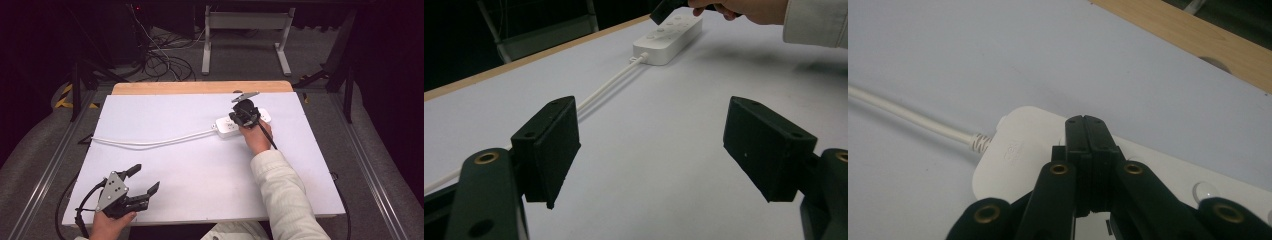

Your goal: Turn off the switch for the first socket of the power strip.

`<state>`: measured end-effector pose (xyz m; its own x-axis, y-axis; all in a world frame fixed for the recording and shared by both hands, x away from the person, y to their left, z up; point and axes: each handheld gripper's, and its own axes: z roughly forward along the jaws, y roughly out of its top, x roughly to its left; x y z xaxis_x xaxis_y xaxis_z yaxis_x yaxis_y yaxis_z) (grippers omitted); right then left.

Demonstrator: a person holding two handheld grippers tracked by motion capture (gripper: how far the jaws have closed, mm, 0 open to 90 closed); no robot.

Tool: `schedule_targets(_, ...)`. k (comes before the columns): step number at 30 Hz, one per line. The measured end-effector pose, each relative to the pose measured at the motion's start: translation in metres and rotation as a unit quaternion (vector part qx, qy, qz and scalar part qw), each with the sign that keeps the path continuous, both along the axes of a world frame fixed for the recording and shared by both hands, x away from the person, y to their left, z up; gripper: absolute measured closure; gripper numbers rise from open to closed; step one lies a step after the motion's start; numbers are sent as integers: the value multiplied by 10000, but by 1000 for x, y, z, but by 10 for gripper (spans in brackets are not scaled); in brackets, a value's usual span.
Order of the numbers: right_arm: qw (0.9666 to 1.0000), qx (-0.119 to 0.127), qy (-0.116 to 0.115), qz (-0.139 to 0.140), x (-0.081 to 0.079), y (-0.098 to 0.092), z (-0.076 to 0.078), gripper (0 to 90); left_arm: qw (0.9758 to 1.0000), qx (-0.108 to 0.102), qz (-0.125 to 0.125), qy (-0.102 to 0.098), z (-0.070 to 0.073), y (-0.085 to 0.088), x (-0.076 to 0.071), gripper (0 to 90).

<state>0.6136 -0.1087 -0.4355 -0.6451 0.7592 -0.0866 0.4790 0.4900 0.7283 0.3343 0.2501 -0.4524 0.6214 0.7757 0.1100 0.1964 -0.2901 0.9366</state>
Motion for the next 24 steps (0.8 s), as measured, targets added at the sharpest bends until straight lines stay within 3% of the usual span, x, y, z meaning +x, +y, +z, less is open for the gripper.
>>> schedule_targets(8, 10000, -46, 37, -6, 5, 7, -10, 900, 10000, -7, 8, -13, 0, 0, 0, 229)
schedule_targets(24, 9999, 105, 1, -100, 7, 11, -18, 900, 10000, -8, -9, -15, -1, 0, 0, 229)
